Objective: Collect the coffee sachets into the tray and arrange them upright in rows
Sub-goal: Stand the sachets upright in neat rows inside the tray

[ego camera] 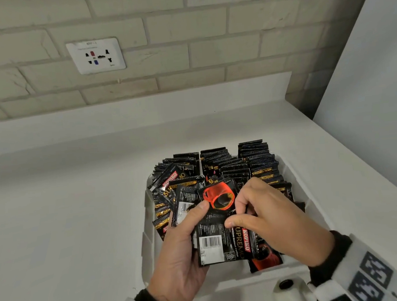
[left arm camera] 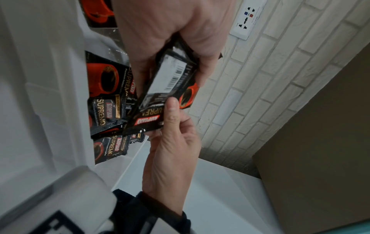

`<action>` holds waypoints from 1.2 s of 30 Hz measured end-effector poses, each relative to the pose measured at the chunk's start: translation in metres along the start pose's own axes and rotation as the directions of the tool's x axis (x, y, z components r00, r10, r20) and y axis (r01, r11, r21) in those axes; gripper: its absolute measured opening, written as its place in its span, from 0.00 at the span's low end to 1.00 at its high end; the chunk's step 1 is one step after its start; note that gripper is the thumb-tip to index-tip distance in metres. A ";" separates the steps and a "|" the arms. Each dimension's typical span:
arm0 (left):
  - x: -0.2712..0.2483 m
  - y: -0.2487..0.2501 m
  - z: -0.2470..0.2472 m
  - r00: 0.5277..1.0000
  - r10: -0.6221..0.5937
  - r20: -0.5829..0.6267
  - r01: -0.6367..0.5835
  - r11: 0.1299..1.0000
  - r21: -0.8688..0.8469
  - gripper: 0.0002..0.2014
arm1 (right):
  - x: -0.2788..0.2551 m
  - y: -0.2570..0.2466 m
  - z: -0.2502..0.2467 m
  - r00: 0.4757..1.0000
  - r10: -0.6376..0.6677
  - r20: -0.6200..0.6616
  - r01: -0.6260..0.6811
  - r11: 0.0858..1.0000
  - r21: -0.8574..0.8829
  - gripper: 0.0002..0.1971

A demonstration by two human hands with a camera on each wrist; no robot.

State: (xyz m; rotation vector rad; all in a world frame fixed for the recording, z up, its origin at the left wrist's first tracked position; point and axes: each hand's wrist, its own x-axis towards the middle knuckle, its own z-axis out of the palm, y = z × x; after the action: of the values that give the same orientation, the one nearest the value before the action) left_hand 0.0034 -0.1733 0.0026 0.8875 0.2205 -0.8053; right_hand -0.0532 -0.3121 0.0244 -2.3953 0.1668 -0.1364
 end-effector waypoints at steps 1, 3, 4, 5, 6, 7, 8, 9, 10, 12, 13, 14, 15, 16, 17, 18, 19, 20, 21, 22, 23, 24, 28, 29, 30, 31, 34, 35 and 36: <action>0.000 0.000 0.001 1.000 -0.005 -0.016 0.006 1.000 0.018 0.14 | -0.001 0.000 0.001 1.000 -0.005 -0.002 0.005 1.000 0.000 0.15; 0.000 0.001 0.000 0.999 -0.020 -0.037 0.021 0.999 0.041 0.13 | -0.002 -0.002 0.002 1.000 -0.015 -0.015 0.015 1.000 0.010 0.15; 0.001 0.001 -0.001 0.999 -0.019 -0.044 0.021 0.999 0.045 0.15 | -0.002 -0.004 0.003 1.000 -0.020 -0.022 0.021 1.000 0.019 0.14; 0.001 0.002 -0.001 0.998 -0.012 -0.054 0.014 0.999 0.048 0.18 | -0.002 -0.006 0.003 0.999 -0.028 -0.030 0.029 0.999 0.030 0.13; 0.001 0.002 -0.002 0.998 0.005 -0.062 -0.002 0.999 0.049 0.21 | -0.002 -0.008 0.004 0.999 -0.036 -0.041 0.038 0.998 0.045 0.13; 0.002 0.002 -0.002 0.997 0.025 -0.066 -0.022 0.999 0.044 0.24 | -0.002 -0.009 0.004 0.998 -0.040 -0.057 0.044 0.997 0.063 0.13; 0.002 0.002 -0.001 0.996 0.047 -0.072 -0.045 0.998 0.037 0.25 | -0.002 -0.010 0.004 0.996 -0.040 -0.076 0.046 0.996 0.078 0.14; 0.002 0.002 -0.001 0.995 0.066 -0.080 -0.063 0.998 0.031 0.27 | -0.001 -0.010 0.004 0.995 -0.037 -0.096 0.046 0.995 0.090 0.15; 0.002 0.001 -0.001 0.993 0.081 -0.090 -0.079 0.996 0.028 0.28 | 0.000 -0.010 0.003 0.993 -0.033 -0.111 0.044 0.994 0.095 0.16; 0.002 -0.001 0.000 0.990 0.104 -0.094 -0.103 0.995 0.016 0.30 | 0.001 -0.009 0.004 0.992 -0.022 -0.123 0.033 0.995 0.094 0.17; 0.001 -0.002 0.000 0.990 0.112 -0.088 -0.112 0.994 0.010 0.30 | 0.001 -0.008 0.004 0.993 -0.015 -0.121 0.027 0.995 0.099 0.17; 0.001 -0.002 0.000 0.990 0.117 -0.076 -0.117 0.993 0.004 0.29 | 0.001 -0.009 0.004 0.993 -0.009 -0.117 0.021 0.994 0.109 0.17; 0.000 -0.002 0.000 0.991 0.118 -0.066 -0.118 0.993 -0.001 0.28 | 0.000 -0.009 0.004 0.994 -0.003 -0.112 0.016 0.992 0.124 0.17; 0.000 -0.002 -0.001 0.991 0.118 -0.061 -0.118 0.993 -0.003 0.27 | 0.000 -0.010 0.004 0.994 0.007 -0.105 0.009 0.989 0.147 0.17; 0.001 -0.001 -0.001 0.991 0.118 -0.064 -0.118 0.993 -0.001 0.27 | -0.001 -0.010 0.004 0.995 0.020 -0.097 -0.002 0.984 0.179 0.16; 0.001 0.000 -0.001 0.990 0.120 -0.069 -0.120 0.993 0.002 0.26 | -0.001 -0.011 0.003 0.995 0.038 -0.088 -0.018 0.975 0.224 0.16; 0.001 0.001 -0.002 0.990 0.123 -0.073 -0.123 0.992 0.005 0.25 | -0.001 -0.010 0.002 0.995 0.056 -0.080 -0.032 0.961 0.273 0.16; 0.001 0.002 -0.002 0.989 0.124 -0.077 -0.124 0.992 0.009 0.25 | -0.001 -0.009 0.001 0.995 0.072 -0.068 -0.048 0.949 0.313 0.16; 0.002 0.003 -0.003 0.989 0.125 -0.082 -0.124 0.992 0.014 0.24 | -0.001 -0.008 -0.001 0.995 0.085 -0.050 -0.064 0.940 0.334 0.15; 0.002 0.004 -0.004 0.987 0.129 -0.094 -0.128 0.992 0.023 0.22 | -0.001 -0.008 -0.004 0.995 0.096 -0.022 -0.083 0.938 0.336 0.15; 0.002 0.005 -0.005 0.984 0.141 -0.110 -0.138 0.990 0.034 0.20 | -0.002 -0.007 -0.008 0.995 0.098 0.014 -0.098 0.941 0.325 0.14; 0.001 0.006 -0.007 0.979 0.160 -0.123 -0.155 0.987 0.047 0.17 | -0.003 -0.008 -0.013 0.994 0.095 0.048 -0.105 0.946 0.306 0.13; -0.001 0.011 -0.009 0.982 0.165 -0.091 -0.156 0.983 0.095 0.09 | -0.005 -0.012 -0.044 0.991 0.056 -0.125 -0.013 0.946 0.325 0.12; -0.001 0.011 -0.010 0.987 0.147 -0.072 -0.138 0.983 0.120 0.10 | -0.006 -0.013 -0.052 0.969 0.006 -0.246 0.075 0.946 0.316 0.11; -0.002 0.011 -0.009 0.991 0.126 -0.054 -0.117 0.982 0.150 0.13 | -0.006 -0.016 -0.058 0.926 -0.098 -0.365 0.198 0.949 0.245 0.09; -0.002 0.010 -0.009 0.993 0.108 -0.039 -0.100 0.978 0.181 0.16 | -0.005 -0.018 -0.063 0.863 -0.251 -0.438 0.328 0.938 0.109 0.06; -0.003 0.012 -0.003 0.998 0.050 0.022 -0.054 0.975 0.216 0.13 | -0.001 -0.019 -0.056 0.695 -0.653 -0.303 0.566 0.756 -0.329 0.08; -0.004 0.013 0.000 0.999 0.026 0.042 -0.034 0.977 0.211 0.10 | -0.001 -0.019 -0.052 0.656 -0.730 -0.195 0.609 0.664 -0.434 0.11; -0.004 0.015 0.002 0.997 0.002 0.072 -0.016 0.981 0.196 0.08 | -0.001 -0.018 -0.049 0.628 -0.773 -0.090 0.641 0.579 -0.504 0.12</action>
State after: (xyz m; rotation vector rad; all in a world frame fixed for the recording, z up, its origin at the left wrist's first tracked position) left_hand 0.0107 -0.1670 0.0149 1.0423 0.0749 -0.8583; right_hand -0.0594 -0.3312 0.0722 -2.7191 -0.7545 -0.9517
